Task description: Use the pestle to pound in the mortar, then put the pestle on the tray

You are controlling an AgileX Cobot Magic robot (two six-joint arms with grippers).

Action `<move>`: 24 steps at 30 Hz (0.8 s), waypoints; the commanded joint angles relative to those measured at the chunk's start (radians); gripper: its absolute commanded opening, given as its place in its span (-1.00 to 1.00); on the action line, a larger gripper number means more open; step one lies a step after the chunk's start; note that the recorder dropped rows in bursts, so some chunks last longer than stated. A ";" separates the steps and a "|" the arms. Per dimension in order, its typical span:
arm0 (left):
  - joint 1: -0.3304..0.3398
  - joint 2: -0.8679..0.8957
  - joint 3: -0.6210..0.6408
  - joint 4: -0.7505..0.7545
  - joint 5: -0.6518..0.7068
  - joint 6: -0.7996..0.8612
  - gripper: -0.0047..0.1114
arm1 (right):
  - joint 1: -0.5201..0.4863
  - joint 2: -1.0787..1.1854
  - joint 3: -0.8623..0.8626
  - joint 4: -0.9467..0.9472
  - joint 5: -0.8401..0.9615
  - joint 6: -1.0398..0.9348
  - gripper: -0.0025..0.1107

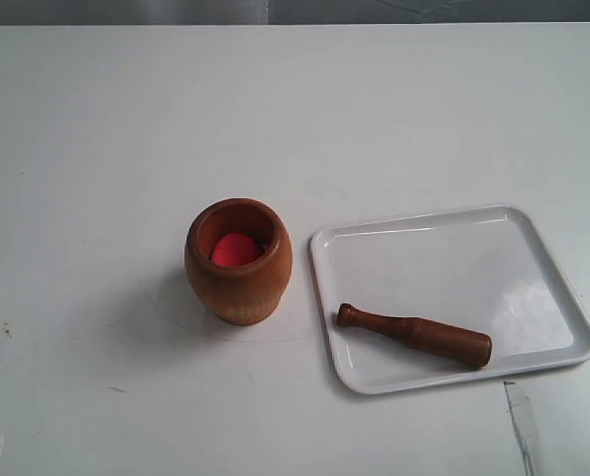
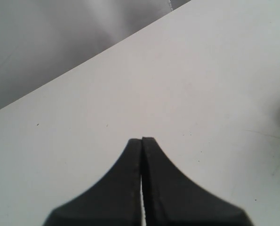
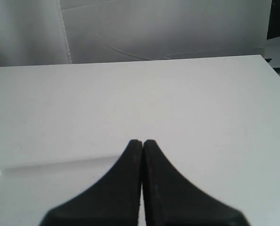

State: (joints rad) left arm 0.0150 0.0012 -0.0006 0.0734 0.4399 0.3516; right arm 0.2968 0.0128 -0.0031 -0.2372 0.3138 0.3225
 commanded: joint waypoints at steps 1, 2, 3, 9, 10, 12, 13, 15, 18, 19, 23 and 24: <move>-0.008 -0.001 0.001 -0.007 -0.003 -0.008 -0.92 | -0.033 -0.013 0.003 -0.020 0.018 -0.040 -0.96; -0.008 -0.001 0.001 -0.007 -0.003 -0.008 -0.92 | -0.048 -0.013 0.003 -0.020 0.018 -0.058 -0.96; -0.008 -0.001 0.001 -0.007 -0.003 -0.008 -0.92 | -0.070 -0.013 0.003 -0.020 0.018 -0.069 -0.96; -0.008 -0.001 0.001 -0.007 -0.003 -0.008 -0.92 | -0.213 -0.013 0.003 0.035 0.028 -0.071 -0.96; -0.008 -0.001 0.001 -0.007 -0.003 -0.008 -0.92 | -0.221 -0.013 0.003 0.042 0.028 -0.071 -0.96; -0.008 -0.001 0.001 -0.007 -0.003 -0.008 -0.92 | -0.212 -0.013 0.003 0.042 0.028 -0.071 -0.96; -0.008 -0.001 0.001 -0.007 -0.003 -0.008 -0.92 | -0.201 -0.013 0.003 0.042 0.028 -0.071 -0.96; -0.008 -0.001 0.001 -0.007 -0.003 -0.008 -0.92 | -0.175 -0.013 0.003 0.042 0.028 -0.073 -0.96; -0.008 -0.001 0.001 -0.007 -0.003 -0.008 -0.92 | -0.123 -0.013 0.003 0.042 0.028 -0.083 -0.96; -0.008 -0.001 0.001 -0.007 -0.003 -0.008 -0.92 | -0.104 -0.013 0.003 0.040 0.028 -0.093 -0.96; -0.008 -0.001 0.001 -0.007 -0.003 -0.008 -0.92 | -0.074 -0.013 0.003 0.038 0.028 -0.103 -0.96; -0.008 -0.001 0.001 -0.007 -0.003 -0.008 -0.92 | -0.074 -0.013 0.003 0.038 0.028 -0.103 -0.96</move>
